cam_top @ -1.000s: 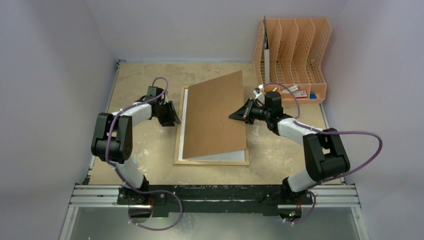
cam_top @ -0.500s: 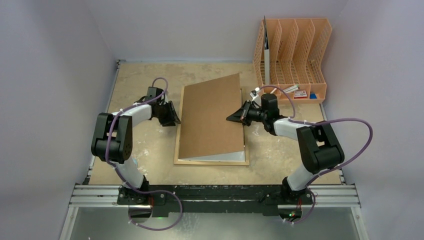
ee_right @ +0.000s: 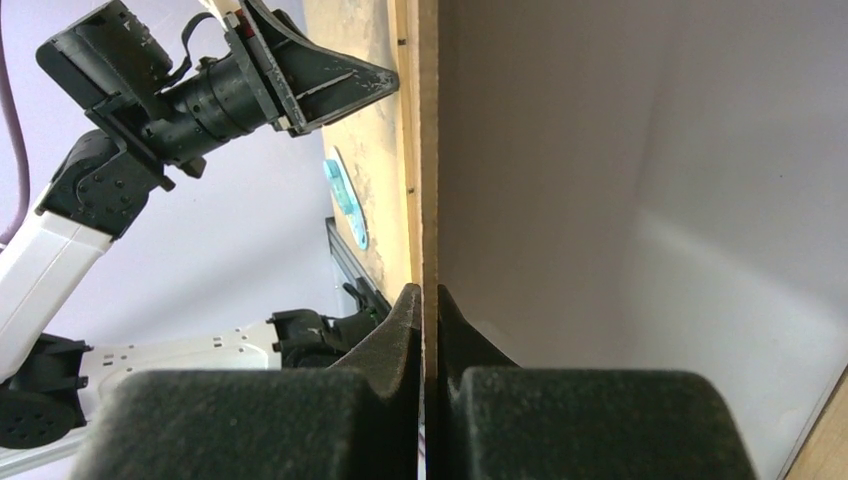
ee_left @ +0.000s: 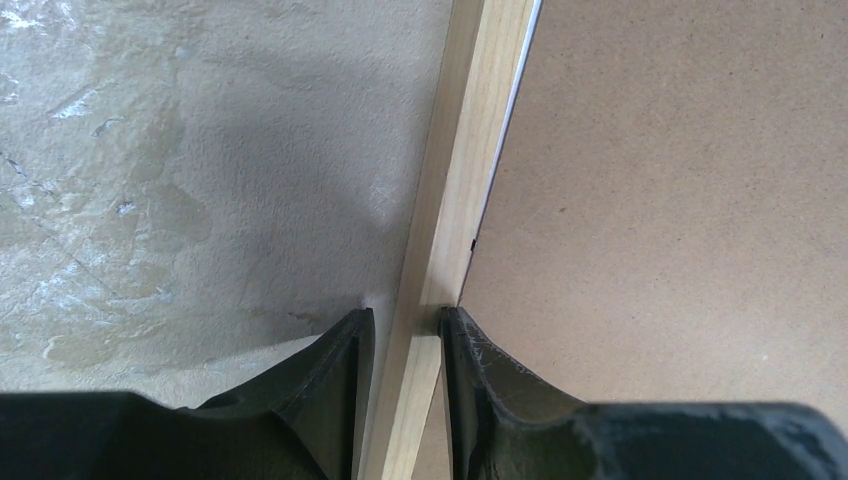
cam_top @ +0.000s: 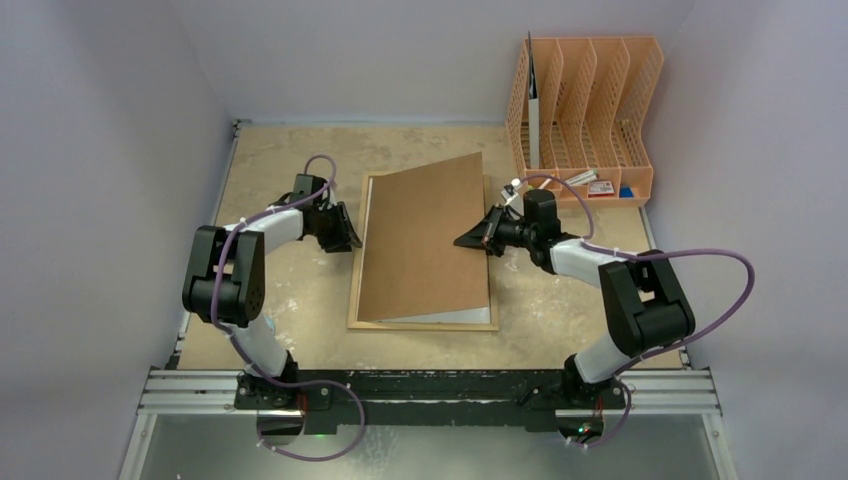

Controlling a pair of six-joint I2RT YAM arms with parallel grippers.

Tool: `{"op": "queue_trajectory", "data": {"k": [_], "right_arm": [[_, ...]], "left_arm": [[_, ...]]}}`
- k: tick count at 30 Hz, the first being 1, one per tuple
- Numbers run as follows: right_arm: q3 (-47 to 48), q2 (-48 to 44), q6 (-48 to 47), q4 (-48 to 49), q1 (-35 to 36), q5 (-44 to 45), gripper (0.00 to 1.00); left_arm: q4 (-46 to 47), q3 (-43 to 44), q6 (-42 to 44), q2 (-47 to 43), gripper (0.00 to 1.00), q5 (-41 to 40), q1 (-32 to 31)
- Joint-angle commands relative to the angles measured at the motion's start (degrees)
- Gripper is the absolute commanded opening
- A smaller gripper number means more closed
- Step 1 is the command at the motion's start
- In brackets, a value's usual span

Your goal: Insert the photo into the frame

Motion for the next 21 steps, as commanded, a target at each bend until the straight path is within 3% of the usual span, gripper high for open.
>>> {"op": "queue_trajectory", "data": {"k": [1,7,10,16,21], "right_arm": [[2.1,1.5,-2.3,-2.8,0.5,-1.8,0.0],[5.1,6.6,-5.2,-4.6,2.4,-1.5,0.01],[6.0,7.4,-6.0,-6.1,3.1,-0.4,0.08],[9.5,6.5,-11.0,-14.9,3.2,5.4,0.34],[13.3,7.9,-16.4,-21.2,3.2,9.4,0.37]], "left_arm": [[0.4,-0.6,0.5,0.8,0.33,-0.8,0.0],[0.3,-0.3,0.6,0.8,0.33,-0.8,0.0],[0.0,-0.3,0.7,0.5,0.33,-1.2,0.0],[-1.0,0.1,1.3,-0.3,0.33,-2.3,0.0],[-1.7,0.7,2.4,-0.6,0.33,-2.5,0.0]]}}
